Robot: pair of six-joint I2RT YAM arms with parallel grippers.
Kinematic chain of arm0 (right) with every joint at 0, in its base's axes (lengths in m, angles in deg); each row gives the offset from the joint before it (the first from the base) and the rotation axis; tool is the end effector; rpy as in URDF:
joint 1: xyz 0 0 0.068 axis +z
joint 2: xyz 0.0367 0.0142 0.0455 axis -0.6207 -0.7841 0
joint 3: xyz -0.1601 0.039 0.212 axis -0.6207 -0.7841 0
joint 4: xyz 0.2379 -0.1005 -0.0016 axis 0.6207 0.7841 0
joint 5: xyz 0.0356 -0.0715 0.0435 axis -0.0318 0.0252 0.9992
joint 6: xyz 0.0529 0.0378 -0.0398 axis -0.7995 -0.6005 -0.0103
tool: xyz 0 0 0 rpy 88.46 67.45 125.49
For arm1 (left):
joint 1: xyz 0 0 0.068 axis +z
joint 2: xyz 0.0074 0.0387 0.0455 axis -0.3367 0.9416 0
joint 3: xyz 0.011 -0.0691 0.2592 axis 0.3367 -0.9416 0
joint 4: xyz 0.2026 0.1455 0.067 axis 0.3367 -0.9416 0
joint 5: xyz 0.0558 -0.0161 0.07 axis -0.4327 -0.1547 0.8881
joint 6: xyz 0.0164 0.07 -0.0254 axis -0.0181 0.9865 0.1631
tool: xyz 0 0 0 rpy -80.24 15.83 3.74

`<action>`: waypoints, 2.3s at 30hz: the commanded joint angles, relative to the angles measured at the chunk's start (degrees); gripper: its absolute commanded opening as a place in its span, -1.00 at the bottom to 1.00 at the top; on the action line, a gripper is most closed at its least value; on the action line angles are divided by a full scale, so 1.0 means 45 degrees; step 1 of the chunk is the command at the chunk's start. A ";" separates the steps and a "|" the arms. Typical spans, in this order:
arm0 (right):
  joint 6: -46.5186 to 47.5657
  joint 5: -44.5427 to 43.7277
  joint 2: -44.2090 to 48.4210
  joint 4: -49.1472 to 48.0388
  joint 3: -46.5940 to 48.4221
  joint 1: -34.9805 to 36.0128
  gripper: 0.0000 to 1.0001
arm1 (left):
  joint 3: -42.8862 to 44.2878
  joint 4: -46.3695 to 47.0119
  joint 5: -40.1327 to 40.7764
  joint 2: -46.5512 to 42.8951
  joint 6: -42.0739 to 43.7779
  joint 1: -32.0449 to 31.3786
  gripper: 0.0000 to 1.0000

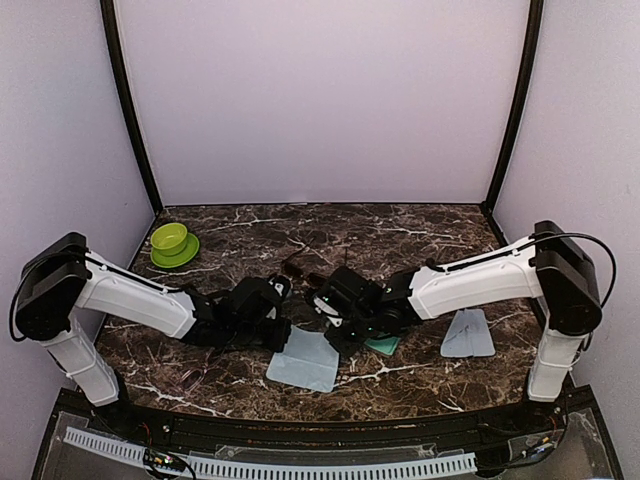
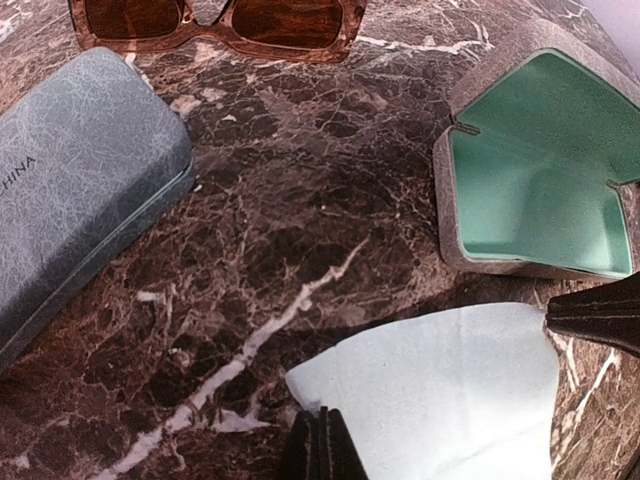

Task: Organize the sunglasses
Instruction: Pick up the glasses cleaning cloth from the center of the board, then fold the glasses cleaning cloth at the center of the board.

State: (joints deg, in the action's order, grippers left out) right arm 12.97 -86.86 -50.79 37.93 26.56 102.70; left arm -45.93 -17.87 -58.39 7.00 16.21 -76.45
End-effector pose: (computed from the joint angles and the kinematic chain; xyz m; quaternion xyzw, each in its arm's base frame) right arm 0.1784 0.3413 0.1413 -0.4014 0.8731 0.0829 0.2639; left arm 0.1946 -0.2749 0.1269 0.1603 0.9011 -0.2131 0.3420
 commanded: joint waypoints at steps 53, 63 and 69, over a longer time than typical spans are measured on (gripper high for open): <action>-0.0595 0.0585 0.1008 0.0614 -0.0144 0.1792 -1.00 | -0.1181 -0.0839 -0.0590 -0.2339 0.0971 -0.0428 -1.00; -0.0773 0.0467 0.1038 0.0657 -0.0547 0.1998 -1.00 | -0.1563 -0.1092 -0.0482 -0.2483 0.0832 -0.0728 -0.96; -0.0771 0.0539 0.1064 0.0640 -0.0595 0.2125 -1.00 | -0.1760 -0.1204 -0.0413 -0.2624 0.0749 -0.0836 -0.92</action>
State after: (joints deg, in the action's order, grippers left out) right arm 10.48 -84.08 -47.75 40.88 24.38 111.38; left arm -52.64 -21.71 -61.14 -2.81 19.81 -79.77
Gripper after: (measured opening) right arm 0.005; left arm 0.037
